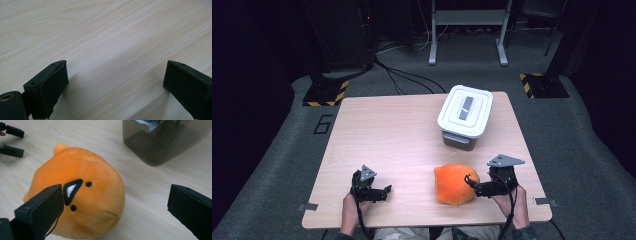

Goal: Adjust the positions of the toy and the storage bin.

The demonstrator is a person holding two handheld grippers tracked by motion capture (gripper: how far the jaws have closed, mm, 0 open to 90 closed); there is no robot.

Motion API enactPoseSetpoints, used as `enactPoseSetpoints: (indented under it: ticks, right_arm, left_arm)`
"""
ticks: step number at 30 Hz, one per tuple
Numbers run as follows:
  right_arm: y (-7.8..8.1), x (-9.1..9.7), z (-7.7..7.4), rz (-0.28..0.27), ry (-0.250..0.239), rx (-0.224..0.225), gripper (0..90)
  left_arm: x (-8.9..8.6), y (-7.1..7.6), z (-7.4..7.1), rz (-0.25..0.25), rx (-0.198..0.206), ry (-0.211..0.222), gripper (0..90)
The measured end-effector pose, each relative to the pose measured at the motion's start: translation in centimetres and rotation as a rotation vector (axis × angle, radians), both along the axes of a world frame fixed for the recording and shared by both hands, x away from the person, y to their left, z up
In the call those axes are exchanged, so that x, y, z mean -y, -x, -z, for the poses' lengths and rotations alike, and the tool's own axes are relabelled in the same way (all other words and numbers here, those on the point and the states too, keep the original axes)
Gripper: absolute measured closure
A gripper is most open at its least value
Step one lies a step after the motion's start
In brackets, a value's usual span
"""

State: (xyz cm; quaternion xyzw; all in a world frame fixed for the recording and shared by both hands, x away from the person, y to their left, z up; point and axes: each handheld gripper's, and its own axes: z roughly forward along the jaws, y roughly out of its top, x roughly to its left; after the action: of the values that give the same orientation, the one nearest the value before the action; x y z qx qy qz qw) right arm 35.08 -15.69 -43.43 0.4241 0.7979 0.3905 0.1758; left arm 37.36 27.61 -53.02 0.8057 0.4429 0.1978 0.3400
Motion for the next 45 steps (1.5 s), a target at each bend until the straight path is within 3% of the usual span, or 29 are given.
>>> enactPoseSetpoints:
  ticks: [8, 18, 27, 45]
  right_arm:
    - [-0.2, -2.2, 0.0, -0.051, 0.029, -0.001, 0.0]
    - [-0.4, -4.0, 0.4, -0.072, 0.065, -0.011, 0.0]
    - [-0.5, -4.8, 0.7, -0.081, 0.085, -0.021, 0.0]
    - [-0.7, -5.7, 2.9, -0.098, 0.12, -0.052, 0.0]
  left_arm:
    - [0.0, 0.0, 0.0, 0.0, 0.0, -0.001, 5.5]
    - [0.0, 0.0, 0.0, 0.002, -0.006, -0.001, 5.5]
    - [0.0, 0.0, 0.0, 0.001, 0.001, 0.001, 5.5]
    - [0.0, 0.1, 0.0, -0.004, 0.004, 0.004, 5.5]
